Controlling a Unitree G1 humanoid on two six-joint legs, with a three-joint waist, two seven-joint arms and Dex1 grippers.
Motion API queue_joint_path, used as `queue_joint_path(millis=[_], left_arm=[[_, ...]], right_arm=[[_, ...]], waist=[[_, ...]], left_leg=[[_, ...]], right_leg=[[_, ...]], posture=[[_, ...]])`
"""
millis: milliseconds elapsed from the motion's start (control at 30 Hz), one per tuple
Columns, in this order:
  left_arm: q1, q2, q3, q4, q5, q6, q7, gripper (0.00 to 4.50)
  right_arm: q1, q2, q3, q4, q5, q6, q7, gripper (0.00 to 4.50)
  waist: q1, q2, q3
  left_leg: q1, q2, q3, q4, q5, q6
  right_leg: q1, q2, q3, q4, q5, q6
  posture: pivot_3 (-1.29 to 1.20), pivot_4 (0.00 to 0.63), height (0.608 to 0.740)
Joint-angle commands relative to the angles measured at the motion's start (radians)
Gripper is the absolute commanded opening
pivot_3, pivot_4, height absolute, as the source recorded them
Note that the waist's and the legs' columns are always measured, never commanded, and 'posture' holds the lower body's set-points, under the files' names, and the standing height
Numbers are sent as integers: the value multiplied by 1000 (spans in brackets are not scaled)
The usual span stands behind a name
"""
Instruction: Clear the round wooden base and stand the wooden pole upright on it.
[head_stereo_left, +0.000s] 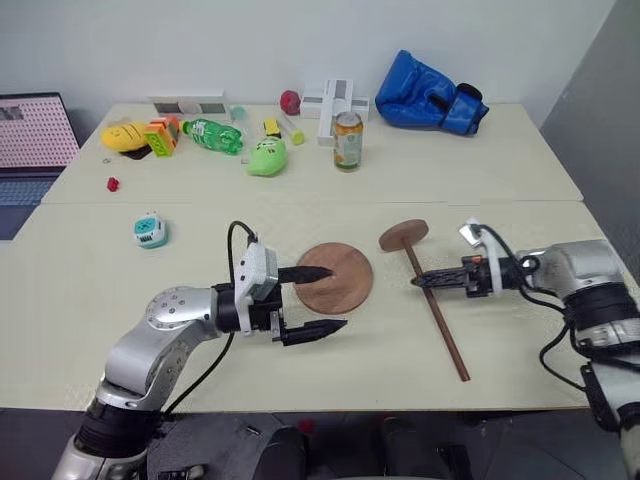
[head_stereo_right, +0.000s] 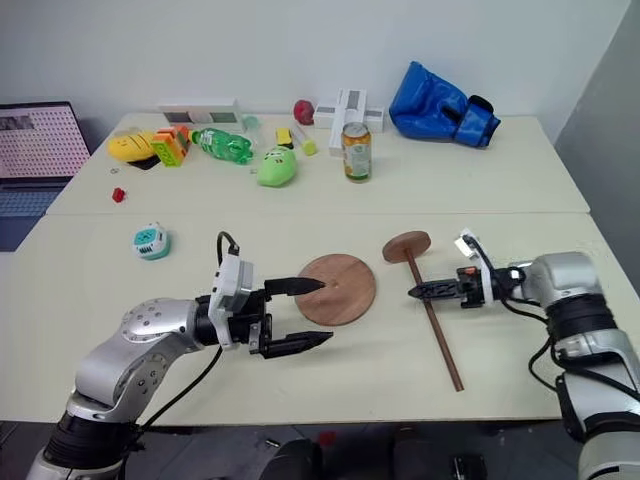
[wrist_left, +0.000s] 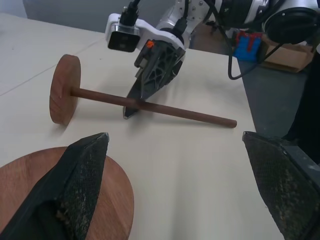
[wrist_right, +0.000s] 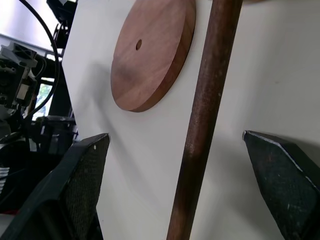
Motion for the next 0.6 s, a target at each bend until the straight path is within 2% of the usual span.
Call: queue_joint_path(millis=[33,167,267,400,500,600], left_arm=[[3,-1,15,-40,2,-25,10,4500],[-2,-4,20,-35,2,-29,20,4500],[10,-2,11,-35,7,-41,13,4500],[6,-2,-6,-27,14,-50,-2,4500],[-2,-4,-15,-11,23,-58,-13,4500],[-9,-3,-25,8,36,-69,-25,4500]], right_arm=[[-49,11,6,32,-29,-31,52,4454],[-57,10,12,56,-53,-45,88,4454],[-69,4,3,76,-57,-37,114,4016],[-75,-5,20,81,-68,-30,158,2884],[-80,-4,31,84,-85,-33,176,2355],[-86,0,36,90,-98,-32,189,1607]], waist=[[1,0,0],[4,0,0],[3,0,0],[3,0,0],[2,0,0],[2,0,0]], left_leg=[[0,0,0,0,0,0],[0,0,-1,0,0,0],[0,0,-1,0,0,0],[0,0,-1,0,0,0],[0,0,-1,0,0,0],[0,0,-1,0,0,0]], right_leg=[[0,0,0,0,0,0],[0,0,-1,-1,0,0],[0,0,-1,-1,0,0],[0,0,-1,0,0,0],[0,0,-1,0,0,0],[0,0,-1,0,0,0]], posture=[[0,150,740],[0,150,740],[0,150,740],[0,150,740],[0,150,740],[0,150,740]])
